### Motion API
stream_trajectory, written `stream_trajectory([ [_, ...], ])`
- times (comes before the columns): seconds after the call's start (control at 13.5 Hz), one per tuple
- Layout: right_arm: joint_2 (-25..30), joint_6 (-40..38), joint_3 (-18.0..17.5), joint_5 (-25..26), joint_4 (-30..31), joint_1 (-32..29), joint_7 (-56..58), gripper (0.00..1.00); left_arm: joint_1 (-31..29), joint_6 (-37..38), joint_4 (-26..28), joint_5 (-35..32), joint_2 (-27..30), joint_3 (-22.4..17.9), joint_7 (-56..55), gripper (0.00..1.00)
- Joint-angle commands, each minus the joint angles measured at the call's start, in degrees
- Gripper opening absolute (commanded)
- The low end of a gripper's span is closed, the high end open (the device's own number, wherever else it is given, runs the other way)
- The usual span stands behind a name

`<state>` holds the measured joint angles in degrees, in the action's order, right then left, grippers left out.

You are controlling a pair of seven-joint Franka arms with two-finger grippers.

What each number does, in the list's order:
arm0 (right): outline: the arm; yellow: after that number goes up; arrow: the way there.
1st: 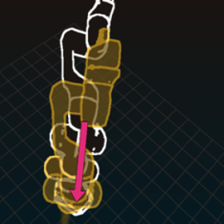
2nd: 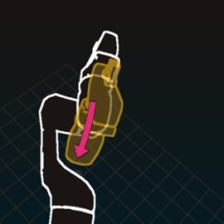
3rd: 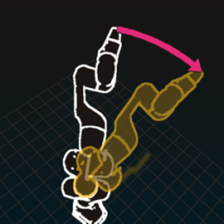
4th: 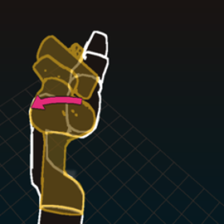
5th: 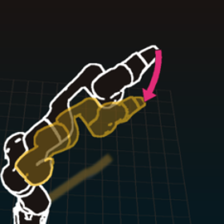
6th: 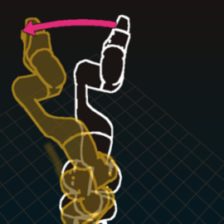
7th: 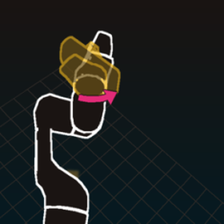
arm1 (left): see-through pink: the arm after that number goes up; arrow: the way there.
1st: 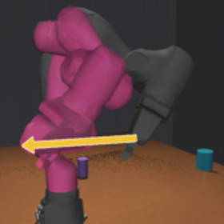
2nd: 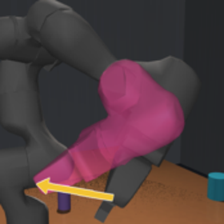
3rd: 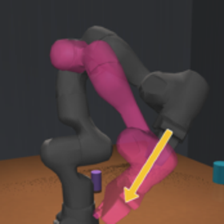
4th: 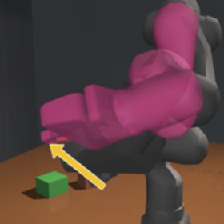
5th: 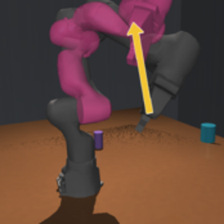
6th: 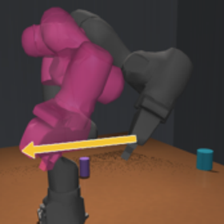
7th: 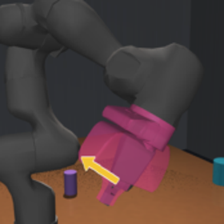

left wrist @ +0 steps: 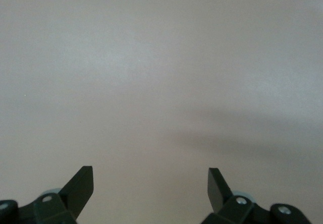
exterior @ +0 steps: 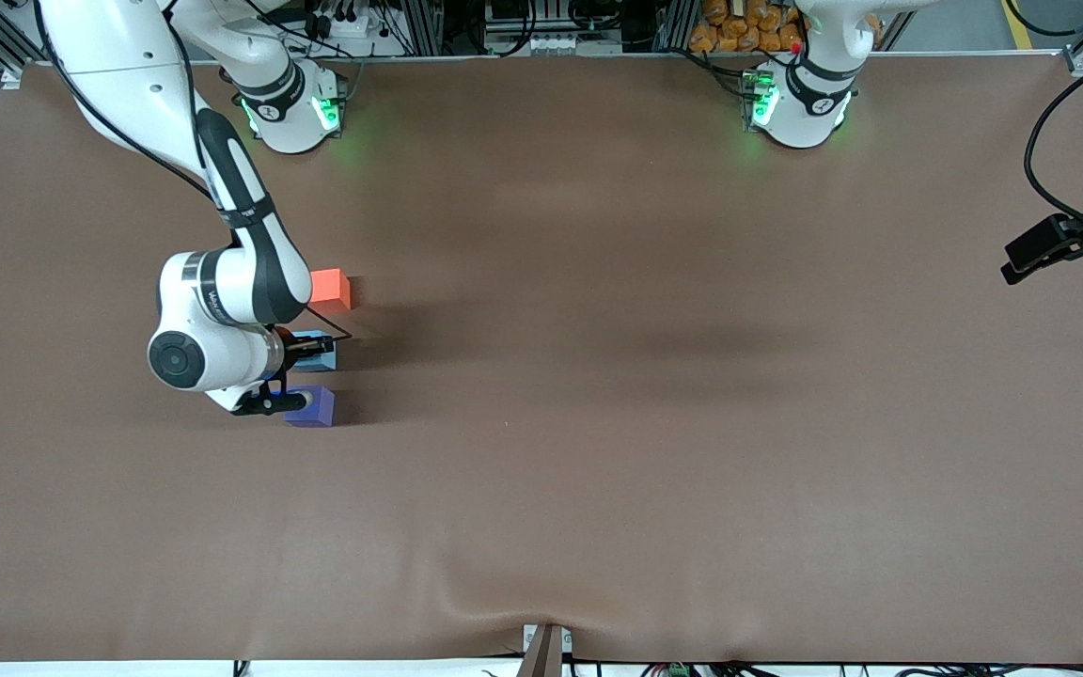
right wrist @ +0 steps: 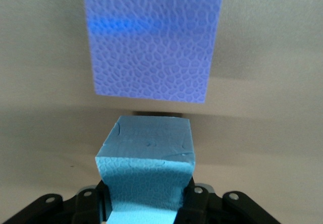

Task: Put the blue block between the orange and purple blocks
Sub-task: 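Carry the blue cube with the right gripper between orange and purple cubes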

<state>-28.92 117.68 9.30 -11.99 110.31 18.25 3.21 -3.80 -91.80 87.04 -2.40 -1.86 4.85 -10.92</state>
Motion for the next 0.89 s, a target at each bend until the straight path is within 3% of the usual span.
stream_trajectory([
  [0.0,0.7,1.2,-1.0,-0.3,1.7,-1.5,0.5,0.42,-0.4,1.2,-0.4,0.3,0.5,0.2,1.3,1.00],
  [0.07,0.7,1.1,-1.0,-0.3,1.7,-1.4,0.0,0.79,-0.4,1.2,-0.4,0.6,0.5,0.2,1.3,1.00],
  [0.15,0.8,0.9,-1.0,-0.3,1.6,-1.5,0.0,1.00,-0.4,1.2,-0.4,0.6,0.6,0.2,1.3,1.00],
  [0.52,6.6,-4.8,-0.6,0.1,-1.9,-2.2,0.1,1.00,-0.4,1.2,-0.2,0.6,0.6,0.3,1.3,1.00],
  [0.82,16.2,-6.9,6.0,1.6,-4.6,-2.8,1.0,1.00,-0.3,1.2,-0.4,0.6,0.5,0.5,1.1,1.00],
])
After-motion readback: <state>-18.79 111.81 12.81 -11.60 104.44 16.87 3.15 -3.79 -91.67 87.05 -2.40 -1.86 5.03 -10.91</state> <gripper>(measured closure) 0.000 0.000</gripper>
